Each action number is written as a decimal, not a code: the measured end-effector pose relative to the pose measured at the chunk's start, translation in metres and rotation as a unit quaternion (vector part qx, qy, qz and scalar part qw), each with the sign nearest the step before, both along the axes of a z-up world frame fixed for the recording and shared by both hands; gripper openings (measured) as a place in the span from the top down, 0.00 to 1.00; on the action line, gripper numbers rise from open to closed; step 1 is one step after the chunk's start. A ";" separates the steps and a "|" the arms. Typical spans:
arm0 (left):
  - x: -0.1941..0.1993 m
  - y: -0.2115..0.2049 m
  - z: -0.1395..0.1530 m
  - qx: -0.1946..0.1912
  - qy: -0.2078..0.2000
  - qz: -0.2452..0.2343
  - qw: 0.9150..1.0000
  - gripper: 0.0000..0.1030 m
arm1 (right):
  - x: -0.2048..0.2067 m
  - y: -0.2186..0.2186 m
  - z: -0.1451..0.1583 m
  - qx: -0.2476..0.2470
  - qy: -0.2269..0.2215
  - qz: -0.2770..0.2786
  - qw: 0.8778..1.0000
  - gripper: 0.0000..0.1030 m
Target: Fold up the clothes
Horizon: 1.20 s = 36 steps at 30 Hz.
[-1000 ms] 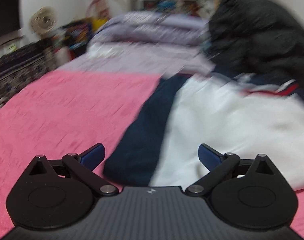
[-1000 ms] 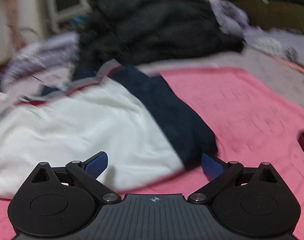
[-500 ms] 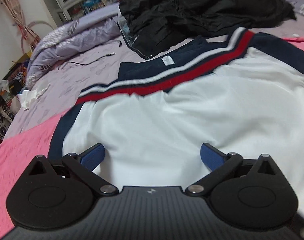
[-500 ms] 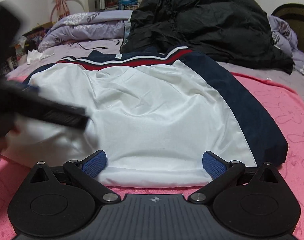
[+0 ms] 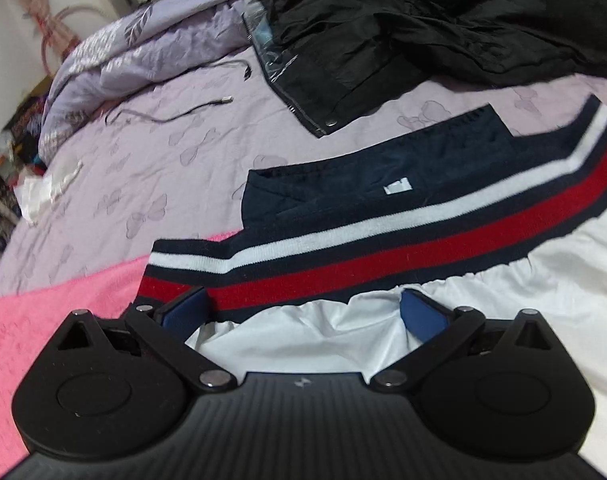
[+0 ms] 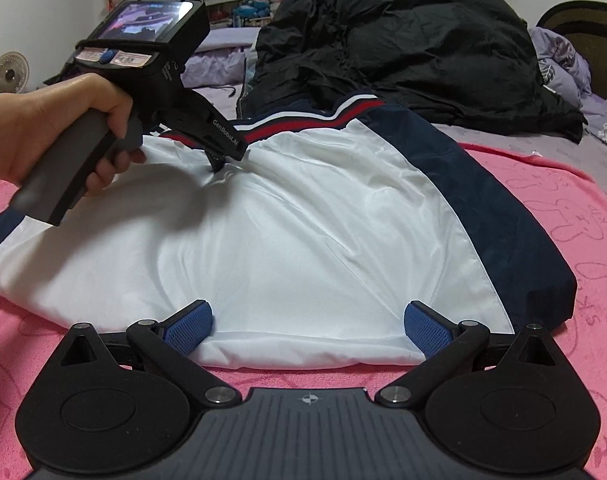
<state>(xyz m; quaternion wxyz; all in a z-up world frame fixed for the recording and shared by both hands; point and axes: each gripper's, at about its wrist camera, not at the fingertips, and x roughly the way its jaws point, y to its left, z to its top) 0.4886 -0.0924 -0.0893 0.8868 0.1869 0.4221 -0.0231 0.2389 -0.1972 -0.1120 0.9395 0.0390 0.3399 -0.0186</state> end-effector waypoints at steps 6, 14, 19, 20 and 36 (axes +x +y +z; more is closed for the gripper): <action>-0.023 -0.006 0.010 0.038 -0.014 0.015 0.999 0.00 | -0.003 0.001 0.001 0.000 0.000 0.000 1.000 0.00; -0.086 0.019 0.044 0.014 -0.033 0.013 0.999 0.00 | -0.003 0.001 0.002 0.000 0.002 -0.001 1.000 0.00; -0.132 0.037 0.050 -0.020 -0.036 0.034 0.999 0.00 | -0.003 0.000 0.003 0.001 0.004 -0.001 1.000 0.00; -0.141 0.041 0.048 -0.029 -0.034 0.042 0.998 0.00 | -0.002 0.000 0.003 0.002 0.004 -0.001 1.000 0.00; -0.222 0.050 0.001 -0.110 -0.116 0.085 0.983 0.01 | -0.091 -0.140 0.019 0.219 -0.056 -0.182 0.957 0.00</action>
